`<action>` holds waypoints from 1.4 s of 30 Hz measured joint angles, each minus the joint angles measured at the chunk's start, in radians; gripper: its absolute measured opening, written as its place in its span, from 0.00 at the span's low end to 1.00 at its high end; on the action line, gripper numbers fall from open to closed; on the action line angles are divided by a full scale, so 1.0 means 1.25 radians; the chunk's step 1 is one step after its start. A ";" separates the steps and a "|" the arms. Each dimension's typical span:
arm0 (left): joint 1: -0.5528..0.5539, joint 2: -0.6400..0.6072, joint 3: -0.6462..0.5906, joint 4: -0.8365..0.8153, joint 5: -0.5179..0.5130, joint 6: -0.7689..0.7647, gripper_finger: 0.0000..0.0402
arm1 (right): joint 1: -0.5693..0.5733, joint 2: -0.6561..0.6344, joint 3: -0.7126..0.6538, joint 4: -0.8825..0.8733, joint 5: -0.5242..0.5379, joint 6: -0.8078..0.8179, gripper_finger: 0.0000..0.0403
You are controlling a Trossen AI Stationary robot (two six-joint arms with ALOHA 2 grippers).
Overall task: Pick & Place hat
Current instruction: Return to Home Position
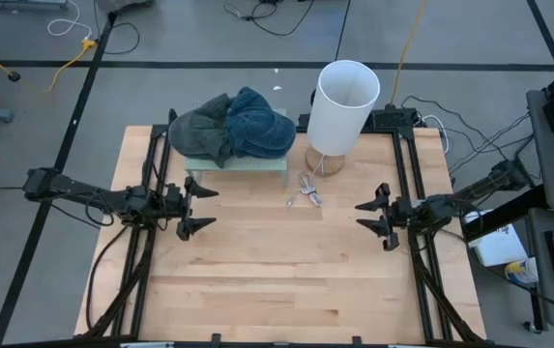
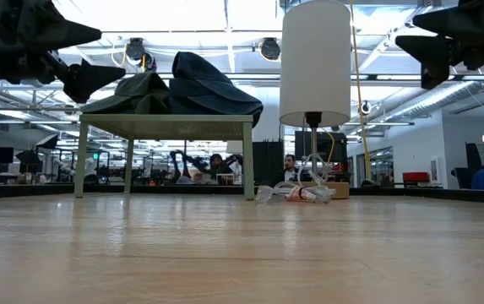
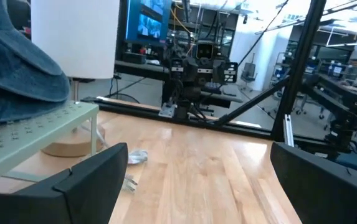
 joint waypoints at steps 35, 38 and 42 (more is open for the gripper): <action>0.000 -0.361 0.002 -0.334 -0.004 0.028 0.99 | -0.002 -0.274 0.098 -0.547 0.110 0.074 0.43; 0.000 -0.361 0.002 -0.329 -0.015 0.028 0.99 | -0.002 -0.274 0.080 -0.522 0.129 0.076 0.44; 0.000 -0.361 0.002 -0.332 -0.022 0.035 0.99 | -0.002 -0.274 0.066 -0.495 0.131 0.060 0.44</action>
